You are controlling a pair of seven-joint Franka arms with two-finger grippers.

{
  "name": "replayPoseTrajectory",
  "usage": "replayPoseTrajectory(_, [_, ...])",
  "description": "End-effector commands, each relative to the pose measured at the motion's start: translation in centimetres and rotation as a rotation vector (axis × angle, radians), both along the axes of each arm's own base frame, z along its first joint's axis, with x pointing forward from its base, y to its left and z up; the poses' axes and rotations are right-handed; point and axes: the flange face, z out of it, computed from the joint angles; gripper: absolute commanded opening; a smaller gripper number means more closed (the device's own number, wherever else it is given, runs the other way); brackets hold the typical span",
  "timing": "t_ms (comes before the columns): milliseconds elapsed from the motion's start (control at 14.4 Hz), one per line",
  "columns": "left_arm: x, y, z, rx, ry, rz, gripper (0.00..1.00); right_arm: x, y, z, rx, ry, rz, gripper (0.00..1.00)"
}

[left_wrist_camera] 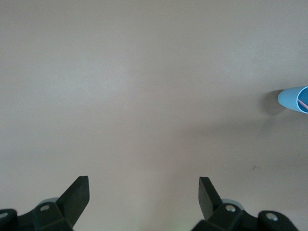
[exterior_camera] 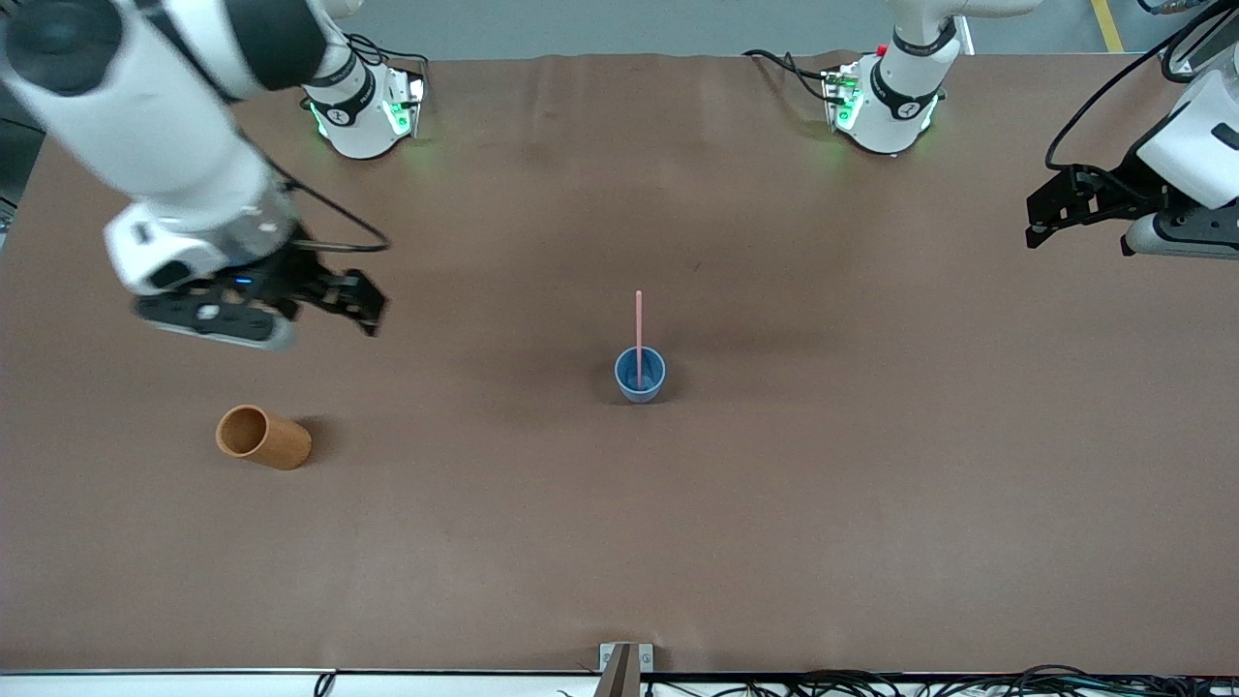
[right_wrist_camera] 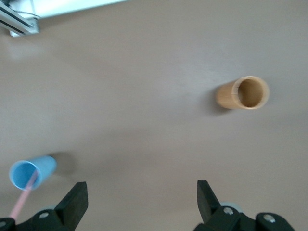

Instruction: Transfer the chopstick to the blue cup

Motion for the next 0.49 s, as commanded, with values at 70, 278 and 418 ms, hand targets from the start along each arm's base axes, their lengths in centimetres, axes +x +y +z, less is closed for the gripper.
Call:
replayPoseTrajectory(70, [-0.1, 0.2, 0.7, -0.011, 0.002, -0.007, 1.0, -4.7, -9.5, 3.2, 0.034, 0.023, 0.049, 1.0])
replayPoseTrajectory(278, [-0.1, 0.3, 0.7, -0.009, 0.002, -0.007, 1.0, -8.0, -12.8, 2.6, 0.033, -0.001, 0.098, 1.0])
replayPoseTrajectory(418, [-0.1, 0.2, 0.6, -0.009, 0.004, -0.007, 1.0, -7.9, -12.9, 2.0, 0.022, -0.006, 0.119, 1.0])
